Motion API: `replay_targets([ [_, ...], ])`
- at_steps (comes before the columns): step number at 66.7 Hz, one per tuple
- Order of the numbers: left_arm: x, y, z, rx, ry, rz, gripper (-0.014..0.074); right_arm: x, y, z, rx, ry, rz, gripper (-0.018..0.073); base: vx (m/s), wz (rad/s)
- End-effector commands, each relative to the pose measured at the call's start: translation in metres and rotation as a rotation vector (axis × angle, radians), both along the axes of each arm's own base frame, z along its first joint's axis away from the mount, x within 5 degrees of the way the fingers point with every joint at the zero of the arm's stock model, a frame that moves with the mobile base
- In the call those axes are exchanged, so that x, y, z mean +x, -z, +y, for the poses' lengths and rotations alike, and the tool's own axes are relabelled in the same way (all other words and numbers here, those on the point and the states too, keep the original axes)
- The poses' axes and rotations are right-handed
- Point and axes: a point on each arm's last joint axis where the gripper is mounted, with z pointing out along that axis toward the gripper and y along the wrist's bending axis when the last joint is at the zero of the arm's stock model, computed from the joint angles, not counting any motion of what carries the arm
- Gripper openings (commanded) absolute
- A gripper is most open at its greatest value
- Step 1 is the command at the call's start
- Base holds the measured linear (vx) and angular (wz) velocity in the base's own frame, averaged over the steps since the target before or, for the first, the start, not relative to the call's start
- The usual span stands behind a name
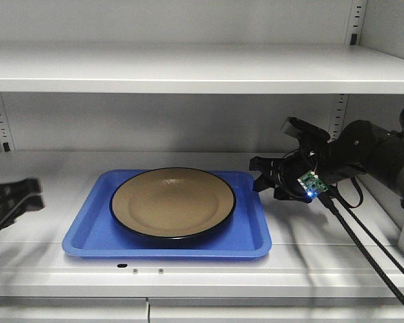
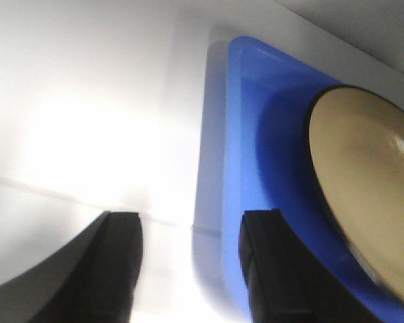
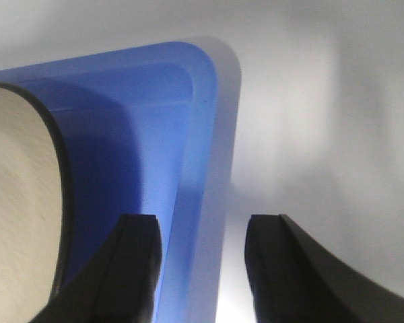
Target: Place disk in tray to left cabinet
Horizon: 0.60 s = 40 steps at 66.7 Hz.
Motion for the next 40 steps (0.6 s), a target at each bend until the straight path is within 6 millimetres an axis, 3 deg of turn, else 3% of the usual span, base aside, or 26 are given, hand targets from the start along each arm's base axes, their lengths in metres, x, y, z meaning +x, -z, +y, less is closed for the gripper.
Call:
replay_targets([
  [1, -0.038, -0.024, 0.006, 0.057, -0.049, -0.185, 0.0444, -0.009, -0.047, -0.006, 0.037, 0.031, -0.148, 0.0369, 0.00, 0.00],
  [11, -0.094, -0.003, 0.013, 0.142, -0.092, -0.291, 0.0343, -0.009, -0.047, -0.006, 0.036, 0.029, -0.143, 0.0369, 0.00, 0.00],
  [28, -0.168, 0.057, 0.019, 0.370, -0.053, -0.372, -0.0001, -0.009, -0.047, -0.006, 0.036, 0.028, -0.142, 0.0369, 0.00, 0.00],
  [40, -0.196, 0.094, 0.020, 0.438, -0.031, -0.371, -0.0009, -0.009, -0.047, -0.006, 0.036, 0.028, -0.142, 0.0369, 0.00, 0.00],
])
